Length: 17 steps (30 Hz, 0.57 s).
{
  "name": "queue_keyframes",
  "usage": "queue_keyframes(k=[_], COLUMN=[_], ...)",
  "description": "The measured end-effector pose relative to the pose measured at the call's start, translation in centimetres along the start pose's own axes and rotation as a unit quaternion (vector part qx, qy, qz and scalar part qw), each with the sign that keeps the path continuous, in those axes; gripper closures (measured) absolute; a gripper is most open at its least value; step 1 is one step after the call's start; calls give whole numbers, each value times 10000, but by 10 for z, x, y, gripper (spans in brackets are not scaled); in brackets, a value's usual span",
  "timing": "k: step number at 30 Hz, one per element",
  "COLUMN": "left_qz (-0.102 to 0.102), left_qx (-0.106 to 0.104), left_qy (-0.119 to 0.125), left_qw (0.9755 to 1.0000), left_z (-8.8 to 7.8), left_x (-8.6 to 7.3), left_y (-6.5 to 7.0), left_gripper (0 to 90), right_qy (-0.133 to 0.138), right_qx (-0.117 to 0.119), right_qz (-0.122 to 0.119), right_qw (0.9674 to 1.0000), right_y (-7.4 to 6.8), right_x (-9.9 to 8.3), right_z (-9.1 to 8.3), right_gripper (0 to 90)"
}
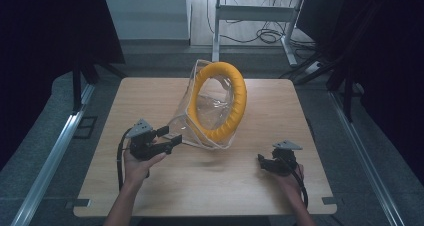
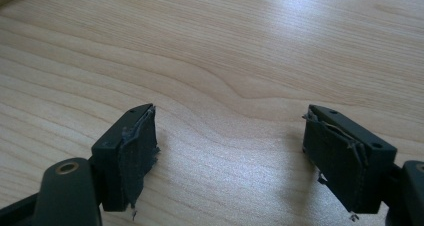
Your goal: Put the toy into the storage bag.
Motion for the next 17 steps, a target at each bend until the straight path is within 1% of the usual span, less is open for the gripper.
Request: queue_keyframes(k=[2,4,7,11,14,17], left_qz=[-16,9,-71,3,-1,5], left_qx=[21,64,40,115,86,89], left_qy=[-73,-156,-96,-123,-97,-122], left_qw=[10000,9999,9999,9999,9999,9999], left_z=[-2,-4,-7,-9,-10,-9], left_x=[-6,-8,-8,-10,-9,-10], left_y=[-1,-3,-4,-4,-3,-4], left_gripper=[337,337,339,341,343,342], right_qy=[0,1,4,3,3,4], right_qx=[-1,-1,-6,-2,1,2], right_qz=[-1,-1,-6,-4,-4,-5], right_qw=[10000,10000,10000,10000,10000,10000], right_y=[0,0,0,0,0,0], right_x=[0,0,0,0,0,0], right_z=[0,0,0,0,0,0], right_gripper=[219,218,219,219,220,221])
Point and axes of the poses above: each handheld gripper's, and its own axes: z roughly forward along the jaws, x roughly out of its top, y roughly to its right, the point moved 9 cm from there along z, roughly forward along the jaws, and after that the axes turned 3 degrees about y, right-handed, at the moved point
